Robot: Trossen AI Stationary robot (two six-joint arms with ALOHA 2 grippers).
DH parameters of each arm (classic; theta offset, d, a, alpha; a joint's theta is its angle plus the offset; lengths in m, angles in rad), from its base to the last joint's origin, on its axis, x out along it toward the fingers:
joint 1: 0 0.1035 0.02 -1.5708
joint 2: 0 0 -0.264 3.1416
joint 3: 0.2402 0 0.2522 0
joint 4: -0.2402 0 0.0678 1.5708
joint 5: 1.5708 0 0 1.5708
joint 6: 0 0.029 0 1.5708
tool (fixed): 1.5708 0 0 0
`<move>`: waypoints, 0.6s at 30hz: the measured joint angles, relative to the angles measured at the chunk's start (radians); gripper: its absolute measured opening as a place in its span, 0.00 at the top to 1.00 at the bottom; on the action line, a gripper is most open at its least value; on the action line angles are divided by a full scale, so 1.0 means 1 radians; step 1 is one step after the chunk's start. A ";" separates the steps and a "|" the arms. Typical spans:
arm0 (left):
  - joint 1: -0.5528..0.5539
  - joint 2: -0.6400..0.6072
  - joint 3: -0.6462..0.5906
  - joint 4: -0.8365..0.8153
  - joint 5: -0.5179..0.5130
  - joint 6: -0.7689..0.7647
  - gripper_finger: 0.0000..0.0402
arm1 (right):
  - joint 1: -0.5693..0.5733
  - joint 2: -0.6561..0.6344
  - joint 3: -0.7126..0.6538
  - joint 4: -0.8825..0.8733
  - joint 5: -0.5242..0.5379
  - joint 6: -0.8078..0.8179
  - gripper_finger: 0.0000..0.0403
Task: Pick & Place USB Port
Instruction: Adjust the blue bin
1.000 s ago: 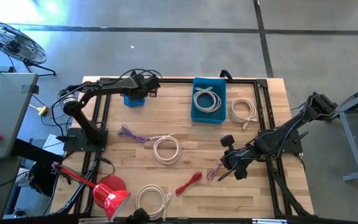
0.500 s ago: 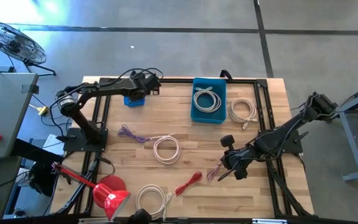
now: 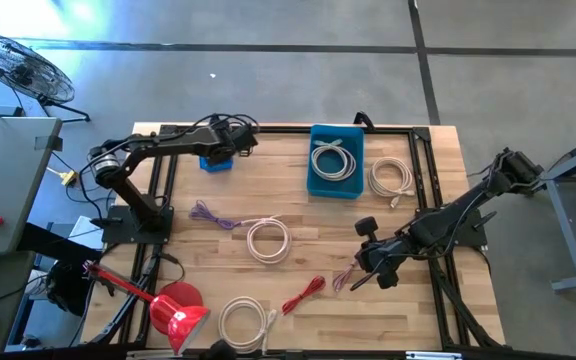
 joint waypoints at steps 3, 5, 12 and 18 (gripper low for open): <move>0.000 0.000 0.000 -0.038 0.025 0.001 0.80 | 0.000 0.000 0.000 0.000 0.000 0.004 1.00; 0.000 0.000 0.000 -0.069 0.038 0.002 0.80 | 0.000 0.000 0.000 0.000 -0.006 0.004 1.00; 0.000 0.009 0.000 -0.086 0.070 0.001 0.80 | 0.000 0.000 0.000 0.000 -0.019 0.004 1.00; 0.000 0.058 0.000 -0.087 0.127 0.002 0.80 | 0.000 0.000 0.000 0.000 -0.022 0.004 1.00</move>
